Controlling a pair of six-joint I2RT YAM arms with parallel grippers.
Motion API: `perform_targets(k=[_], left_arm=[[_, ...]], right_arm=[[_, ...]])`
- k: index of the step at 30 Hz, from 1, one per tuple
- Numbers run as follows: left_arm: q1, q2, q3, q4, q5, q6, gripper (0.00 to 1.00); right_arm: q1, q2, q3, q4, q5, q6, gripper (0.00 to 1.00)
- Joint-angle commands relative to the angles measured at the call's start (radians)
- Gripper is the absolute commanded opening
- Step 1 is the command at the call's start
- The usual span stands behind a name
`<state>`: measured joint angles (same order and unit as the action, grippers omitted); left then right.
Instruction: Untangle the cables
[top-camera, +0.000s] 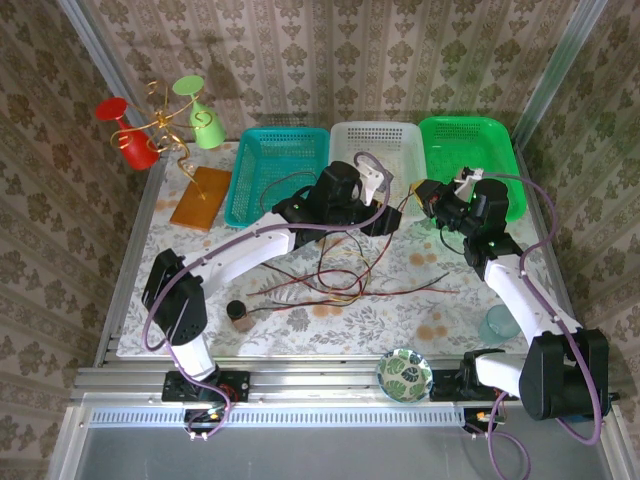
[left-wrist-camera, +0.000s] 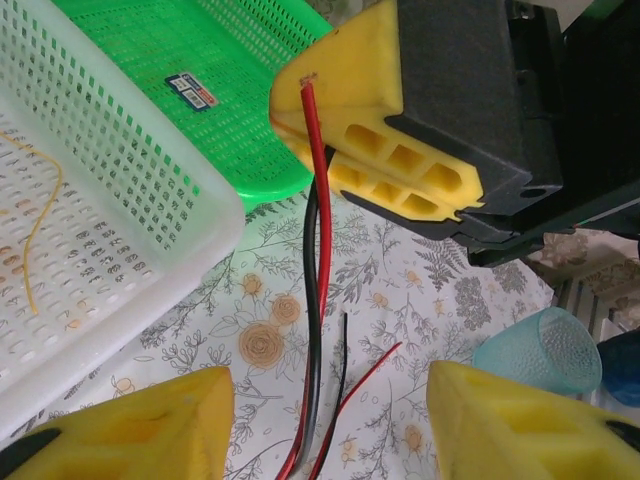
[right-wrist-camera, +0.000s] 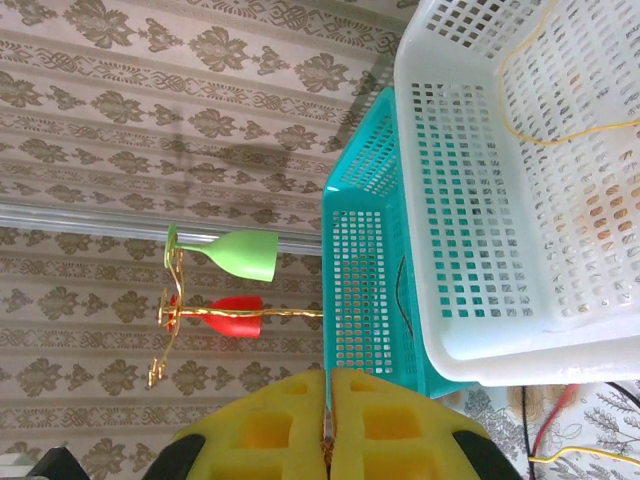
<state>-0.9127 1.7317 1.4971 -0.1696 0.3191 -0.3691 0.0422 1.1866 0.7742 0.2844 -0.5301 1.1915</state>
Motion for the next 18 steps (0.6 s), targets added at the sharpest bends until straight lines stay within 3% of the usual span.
perform_targets(k=[1, 10, 13, 18], left_arm=[[0.009, -0.062, -0.010, 0.061, 0.023, -0.017, 0.55], [-0.009, -0.064, -0.029, 0.176, 0.040, -0.022, 0.44], [-0.014, -0.043, -0.039, 0.229, 0.101, -0.068, 0.49], [-0.013, -0.020, -0.016, 0.217, 0.088, -0.068, 0.55]], right_arm=[[0.000, -0.019, 0.042, -0.010, 0.005, -0.032, 0.00], [-0.001, -0.019, 0.051, -0.022, -0.004, -0.028, 0.00], [0.000, -0.020, 0.059, -0.028, -0.006, -0.027, 0.00], [0.000, -0.028, 0.067, -0.037, -0.015, -0.028, 0.00]])
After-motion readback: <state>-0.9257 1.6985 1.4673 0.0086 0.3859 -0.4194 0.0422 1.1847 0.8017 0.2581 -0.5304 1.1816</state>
